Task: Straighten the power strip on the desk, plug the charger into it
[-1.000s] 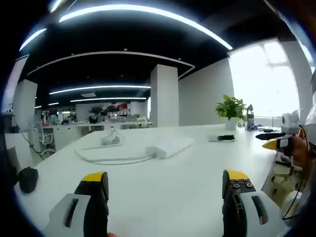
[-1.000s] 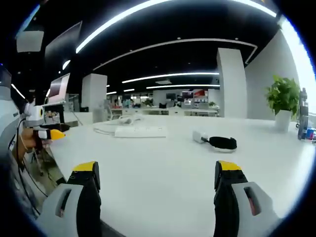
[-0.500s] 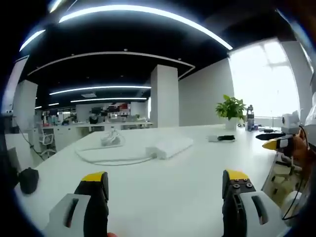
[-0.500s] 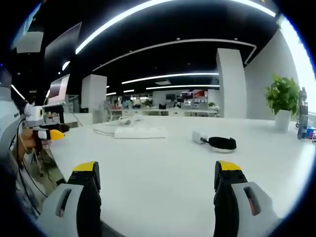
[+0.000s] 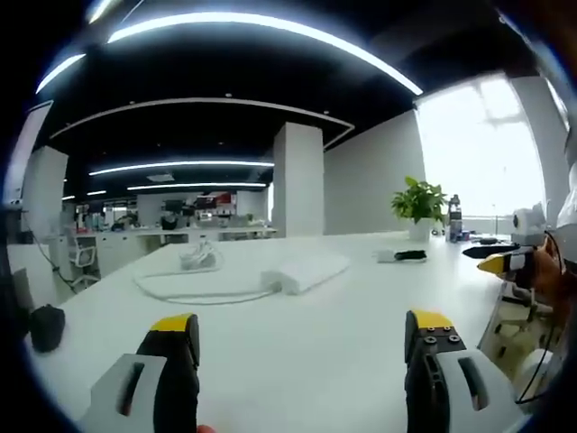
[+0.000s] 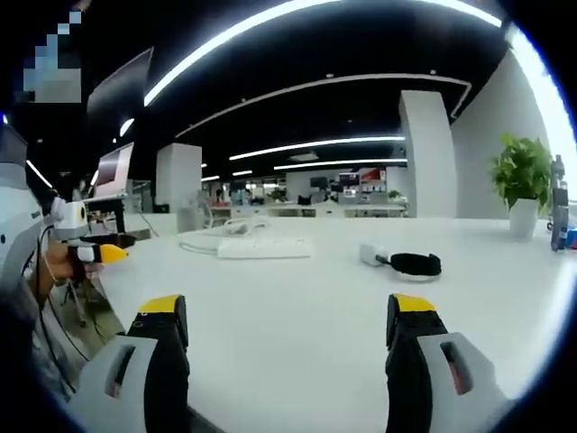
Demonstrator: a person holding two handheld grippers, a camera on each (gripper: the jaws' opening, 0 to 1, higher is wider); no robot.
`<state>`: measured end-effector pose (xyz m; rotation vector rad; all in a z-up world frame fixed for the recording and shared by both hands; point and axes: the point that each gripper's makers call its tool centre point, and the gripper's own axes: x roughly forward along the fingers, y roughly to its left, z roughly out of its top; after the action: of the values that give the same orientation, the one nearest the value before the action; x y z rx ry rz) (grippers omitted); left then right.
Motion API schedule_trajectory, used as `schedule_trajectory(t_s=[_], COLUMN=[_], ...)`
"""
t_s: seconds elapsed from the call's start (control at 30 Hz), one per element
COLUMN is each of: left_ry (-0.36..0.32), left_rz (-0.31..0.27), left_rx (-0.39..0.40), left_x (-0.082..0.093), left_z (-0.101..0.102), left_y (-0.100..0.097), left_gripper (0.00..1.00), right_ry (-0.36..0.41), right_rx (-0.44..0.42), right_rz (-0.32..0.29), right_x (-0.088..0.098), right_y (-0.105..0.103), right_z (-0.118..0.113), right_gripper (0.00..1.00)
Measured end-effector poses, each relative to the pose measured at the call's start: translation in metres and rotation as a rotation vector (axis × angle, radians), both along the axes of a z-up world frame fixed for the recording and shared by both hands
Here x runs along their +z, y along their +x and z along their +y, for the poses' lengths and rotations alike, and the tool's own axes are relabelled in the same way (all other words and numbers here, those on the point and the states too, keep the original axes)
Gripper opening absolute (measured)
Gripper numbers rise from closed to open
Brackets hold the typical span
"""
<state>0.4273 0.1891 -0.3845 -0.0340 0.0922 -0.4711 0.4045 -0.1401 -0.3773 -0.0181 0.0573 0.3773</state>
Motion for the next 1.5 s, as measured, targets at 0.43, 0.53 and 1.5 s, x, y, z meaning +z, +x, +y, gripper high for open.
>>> schedule_trajectory(t_s=[0.43, 0.53, 1.5], left_ry=[0.032, 0.037, -0.007], left_rz=[-0.046, -0.049, -0.020], left_rx=[-0.039, -0.050, -0.098], left_x=[-0.001, -0.001, 0.023], left_z=[-0.023, -0.027, -0.042], left_y=[0.009, 0.011, 0.064], left_gripper=[0.96, 0.97, 0.98], right_ry=[-0.005, -0.021, -0.045], right_rx=[0.041, 0.051, 0.232], right_rz=[-0.031, -0.030, -0.153], right_x=[0.004, 0.006, 0.055], right_y=[0.013, 0.019, 0.096], right_z=[0.006, 0.007, 0.011], right_gripper=[0.92, 0.95, 1.00])
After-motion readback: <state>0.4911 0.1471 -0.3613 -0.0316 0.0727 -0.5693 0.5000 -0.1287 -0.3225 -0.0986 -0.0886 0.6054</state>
